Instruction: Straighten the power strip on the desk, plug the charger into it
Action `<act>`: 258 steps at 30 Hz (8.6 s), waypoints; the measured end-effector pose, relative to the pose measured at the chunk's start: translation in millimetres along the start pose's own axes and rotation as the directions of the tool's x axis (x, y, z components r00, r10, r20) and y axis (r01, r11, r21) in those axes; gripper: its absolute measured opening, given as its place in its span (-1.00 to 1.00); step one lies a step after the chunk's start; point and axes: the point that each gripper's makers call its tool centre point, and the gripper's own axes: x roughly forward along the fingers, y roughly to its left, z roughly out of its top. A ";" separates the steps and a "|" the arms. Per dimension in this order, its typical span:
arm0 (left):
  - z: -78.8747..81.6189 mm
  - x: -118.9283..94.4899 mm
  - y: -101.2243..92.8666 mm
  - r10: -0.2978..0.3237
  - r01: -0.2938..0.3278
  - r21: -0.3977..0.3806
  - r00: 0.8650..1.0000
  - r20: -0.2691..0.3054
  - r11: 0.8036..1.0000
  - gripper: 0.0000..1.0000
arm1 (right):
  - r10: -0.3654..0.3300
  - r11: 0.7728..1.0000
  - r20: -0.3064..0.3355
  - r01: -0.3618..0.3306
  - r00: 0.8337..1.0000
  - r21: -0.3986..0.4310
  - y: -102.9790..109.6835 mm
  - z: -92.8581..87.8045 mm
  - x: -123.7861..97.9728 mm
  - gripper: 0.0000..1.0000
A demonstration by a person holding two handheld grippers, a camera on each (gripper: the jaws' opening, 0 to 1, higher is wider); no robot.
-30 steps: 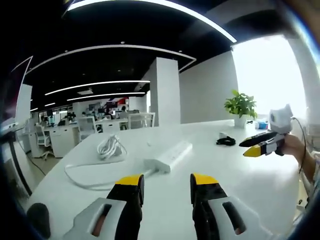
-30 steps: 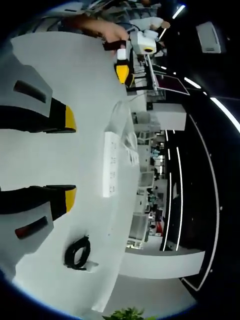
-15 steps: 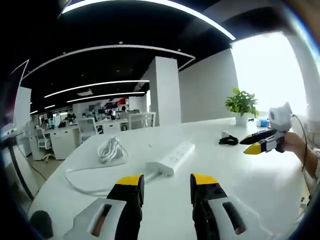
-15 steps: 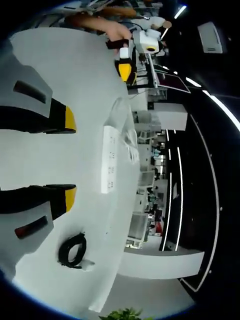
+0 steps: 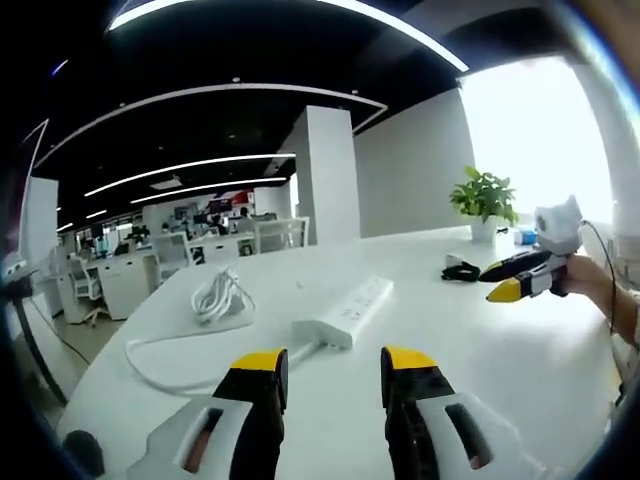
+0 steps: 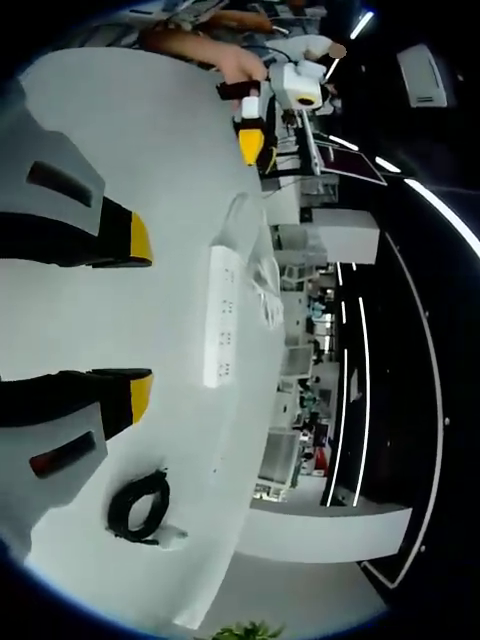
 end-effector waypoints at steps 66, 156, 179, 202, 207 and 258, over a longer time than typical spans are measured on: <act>-5.8 74.3 0.1 -0.059 0.060 0.007 0.993 -0.098 0.998 -0.29 | 0.051 0.993 0.018 -0.049 0.999 -0.103 -54.3 14.9 59.5 -0.31; -26.2 118.3 -16.5 -0.205 0.199 -0.085 0.976 -0.077 0.976 -0.32 | 0.200 0.979 -0.015 -0.200 0.980 -0.030 -80.4 11.7 153.1 -0.53; -27.7 121.1 -16.2 -0.214 0.206 -0.099 0.974 -0.079 0.974 -0.39 | 0.204 0.976 -0.095 -0.210 0.974 -0.052 -80.0 9.6 157.4 -0.53; -29.2 118.9 -14.0 -0.202 0.195 -0.089 0.976 -0.086 0.977 -0.43 | 0.206 0.978 -0.071 -0.206 0.976 0.012 -74.9 7.3 152.5 -0.55; -29.7 119.1 -11.6 -0.184 0.178 -0.068 0.979 -0.091 0.982 -0.49 | 0.201 0.979 -0.069 -0.202 0.977 0.005 -71.8 6.2 149.6 -0.56; -35.6 108.1 -11.3 -0.190 0.189 -0.020 0.975 -0.114 0.982 -0.60 | 0.141 0.990 -0.010 -0.140 0.990 0.028 -57.2 -0.5 120.5 -0.60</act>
